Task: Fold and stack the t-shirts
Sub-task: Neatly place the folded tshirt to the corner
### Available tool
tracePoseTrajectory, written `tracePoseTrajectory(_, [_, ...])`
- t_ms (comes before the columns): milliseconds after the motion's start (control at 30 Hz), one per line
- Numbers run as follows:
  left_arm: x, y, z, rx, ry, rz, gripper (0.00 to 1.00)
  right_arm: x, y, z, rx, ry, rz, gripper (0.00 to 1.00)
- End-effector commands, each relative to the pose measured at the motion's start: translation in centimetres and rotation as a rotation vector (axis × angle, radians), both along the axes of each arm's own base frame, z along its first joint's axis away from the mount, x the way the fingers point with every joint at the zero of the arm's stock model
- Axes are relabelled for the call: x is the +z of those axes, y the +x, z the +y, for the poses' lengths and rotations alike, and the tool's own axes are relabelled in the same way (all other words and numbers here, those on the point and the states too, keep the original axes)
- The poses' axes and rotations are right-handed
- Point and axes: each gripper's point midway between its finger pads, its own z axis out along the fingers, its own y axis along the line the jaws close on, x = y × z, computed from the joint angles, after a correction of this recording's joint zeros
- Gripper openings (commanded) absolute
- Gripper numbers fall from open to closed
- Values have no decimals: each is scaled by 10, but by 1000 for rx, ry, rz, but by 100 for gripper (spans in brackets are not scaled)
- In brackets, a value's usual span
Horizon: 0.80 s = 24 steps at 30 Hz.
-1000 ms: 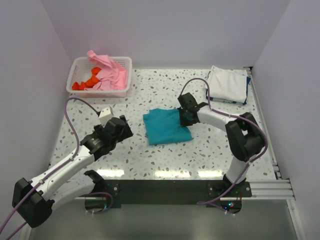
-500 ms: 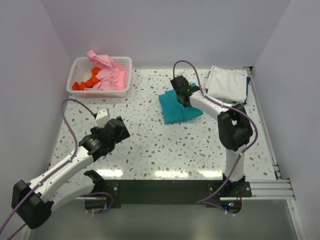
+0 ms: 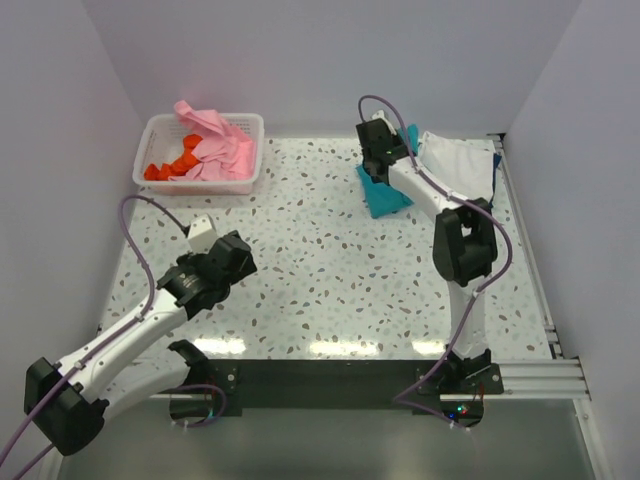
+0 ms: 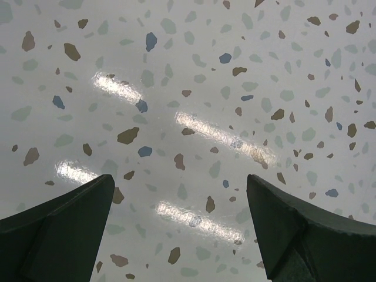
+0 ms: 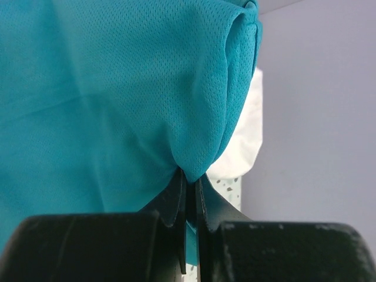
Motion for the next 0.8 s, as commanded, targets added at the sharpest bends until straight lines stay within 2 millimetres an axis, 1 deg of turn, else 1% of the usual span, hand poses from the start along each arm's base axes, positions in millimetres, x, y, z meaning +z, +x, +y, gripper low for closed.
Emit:
tracePoseTrajectory(0, [22,9,4,58,-16,-55,100,41,13,-28,-82,-71,-94,0])
tracePoseTrajectory(33, [24,10,3,60,-19,-59,100,45,14,-31,-94,-74,-107,0])
tracePoseTrajectory(100, [24,10,4,70,-24,-63,100,46,16,-39,-115,-88,-109,0])
tracePoseTrajectory(133, [24,10,4,69,-26,-65,100,52,18,-43,-125,-89,-119,0])
tracePoseTrajectory(200, [25,10,4,70,-25,-65,100,54,19,-50,-160,-112,-122,0])
tracePoseTrajectory(267, [26,10,4,69,-23,-68,100,62,18,-56,-190,-121,-136,0])
tracePoseTrajectory(300, [27,9,6,72,-19,-69,100,61,19,-57,-197,-113,-138,0])
tracePoseTrajectory(500, [28,7,10,81,-8,-73,100,77,15,-56,-198,-68,-162,0])
tracePoseTrajectory(600, [30,7,10,82,-14,-80,100,88,16,-55,-196,-45,-176,0])
tracePoseTrajectory(633, [30,7,10,80,-15,-82,100,96,16,-54,-195,-35,-192,0])
tracePoseTrajectory(667, [31,7,10,78,-16,-85,100,99,15,-55,-193,-35,-185,0])
tracePoseTrajectory(700, [31,7,9,71,-19,-85,100,106,17,-53,-189,-25,-199,0])
tracePoseTrajectory(767, [31,7,8,61,-18,-85,100,111,16,-52,-179,-19,-194,0])
